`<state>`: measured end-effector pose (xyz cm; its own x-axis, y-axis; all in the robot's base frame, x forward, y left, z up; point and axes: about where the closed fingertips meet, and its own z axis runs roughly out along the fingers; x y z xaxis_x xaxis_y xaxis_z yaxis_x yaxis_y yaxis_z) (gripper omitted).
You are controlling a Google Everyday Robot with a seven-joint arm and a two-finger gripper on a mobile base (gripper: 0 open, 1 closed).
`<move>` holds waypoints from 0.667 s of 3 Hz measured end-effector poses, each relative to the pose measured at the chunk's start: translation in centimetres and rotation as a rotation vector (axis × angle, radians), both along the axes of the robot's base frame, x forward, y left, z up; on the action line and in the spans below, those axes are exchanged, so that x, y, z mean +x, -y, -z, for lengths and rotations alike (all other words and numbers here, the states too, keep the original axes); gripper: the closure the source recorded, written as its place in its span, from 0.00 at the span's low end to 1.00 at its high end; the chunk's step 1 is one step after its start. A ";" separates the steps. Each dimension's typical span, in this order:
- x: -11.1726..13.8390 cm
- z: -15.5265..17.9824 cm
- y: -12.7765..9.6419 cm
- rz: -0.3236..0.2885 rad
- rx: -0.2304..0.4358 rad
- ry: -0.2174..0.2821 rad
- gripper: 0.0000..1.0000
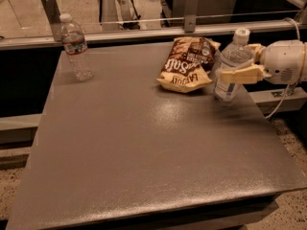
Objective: Move blue plastic bottle near brown chip bag
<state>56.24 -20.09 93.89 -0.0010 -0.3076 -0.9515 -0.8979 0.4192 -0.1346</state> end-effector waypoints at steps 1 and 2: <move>1.6 1.1 0.4 0.007 0.007 -0.018 0.82; 2.3 2.0 0.5 0.008 0.010 -0.031 0.59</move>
Offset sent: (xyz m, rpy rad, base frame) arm 0.0317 -0.0124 -0.0300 0.0131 0.0464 -0.0196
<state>58.59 -20.55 91.94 -0.0326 -0.2977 -0.9541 -0.8982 0.4275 -0.1027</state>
